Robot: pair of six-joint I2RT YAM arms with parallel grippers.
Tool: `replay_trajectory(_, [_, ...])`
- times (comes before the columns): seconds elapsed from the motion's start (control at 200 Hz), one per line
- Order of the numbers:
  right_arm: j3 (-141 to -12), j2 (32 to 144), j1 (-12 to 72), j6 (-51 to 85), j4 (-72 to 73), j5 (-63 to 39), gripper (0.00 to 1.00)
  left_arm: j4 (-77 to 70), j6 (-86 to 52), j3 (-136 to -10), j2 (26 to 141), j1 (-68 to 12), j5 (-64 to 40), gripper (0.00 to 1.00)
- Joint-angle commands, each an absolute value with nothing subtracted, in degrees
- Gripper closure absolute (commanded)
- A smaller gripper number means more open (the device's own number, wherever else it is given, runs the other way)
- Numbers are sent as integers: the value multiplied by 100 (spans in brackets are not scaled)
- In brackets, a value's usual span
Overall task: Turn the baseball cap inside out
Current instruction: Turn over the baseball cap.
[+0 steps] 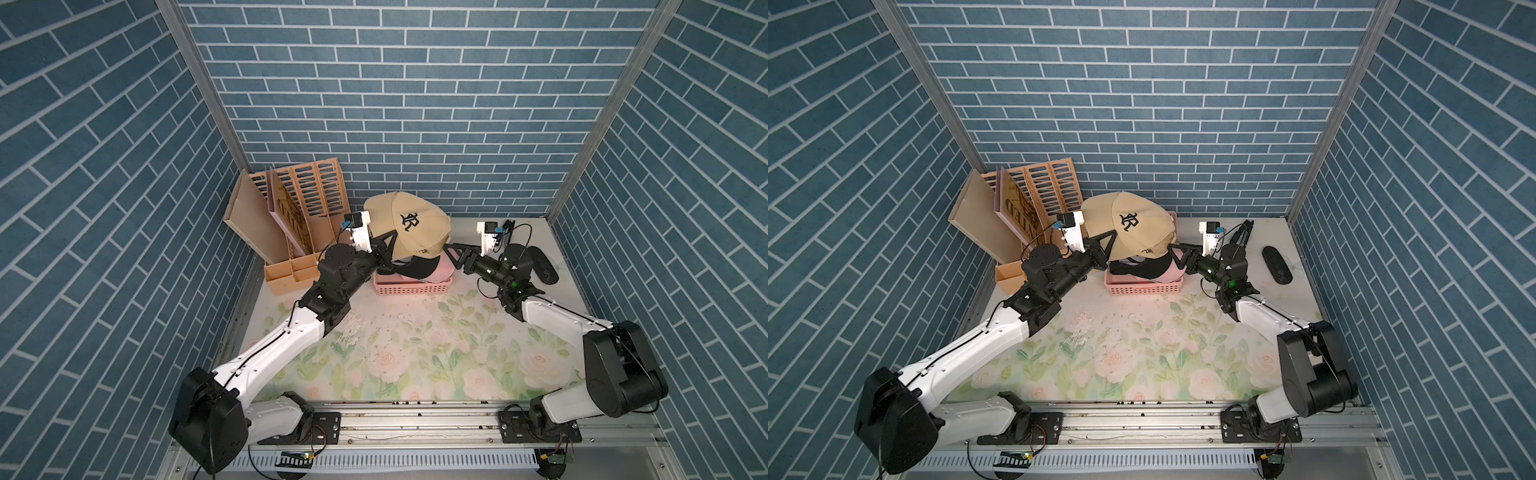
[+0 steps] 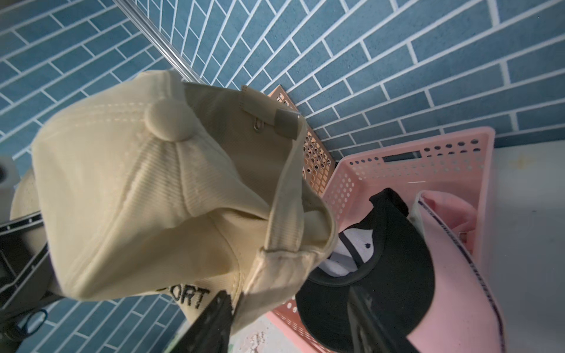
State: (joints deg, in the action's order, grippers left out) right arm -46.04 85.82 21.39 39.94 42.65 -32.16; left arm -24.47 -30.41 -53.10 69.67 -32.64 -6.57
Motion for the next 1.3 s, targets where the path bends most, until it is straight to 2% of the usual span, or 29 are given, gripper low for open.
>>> replay_trajectory(0.0, [-4822,8730,2165,4313,4760,-3381,48,-2892,-3012,-5310,6698,-3276,-744,100])
replay_trajectory(0.205, [-4852,8841,2171,4455,5383,-3735,74,-3168,-3183,-5247,6664,-3272,-1096,100])
replay_trajectory(0.375, [-4959,8829,2124,4103,5408,-4052,82,-3475,-3553,-5256,6714,-3255,-1677,100])
replay_trajectory(0.465, [-4984,8865,1963,3976,5415,-4226,83,-3647,-3824,-5288,6675,-3231,-2023,100])
replay_trajectory(0.585, [-4880,8882,1616,4022,5689,-4465,80,-3761,-4147,-5335,6610,-3184,-2414,100])
replay_trajectory(0.77, [-5131,8746,1488,3568,4964,-4490,77,-3742,-4382,-5292,6624,-3167,-2718,100])
replay_trajectory(0.89, [-5141,8774,1505,3586,4957,-4578,64,-4549,-4985,-5024,6822,-3034,-2977,100])
replay_trajectory(1.02, [-5030,8736,1547,3517,4928,-4749,57,-5342,-5705,-4980,7172,-2794,-3288,100])
replay_trajectory(1.16, [-5004,8268,1573,2931,3941,-4562,47,-4029,-4805,-5371,7150,-2795,-2891,100])
replay_trajectory(1.295, [-5160,7576,1580,2037,2046,-3564,36,-2834,-3919,-5682,7042,-2795,-2289,100])
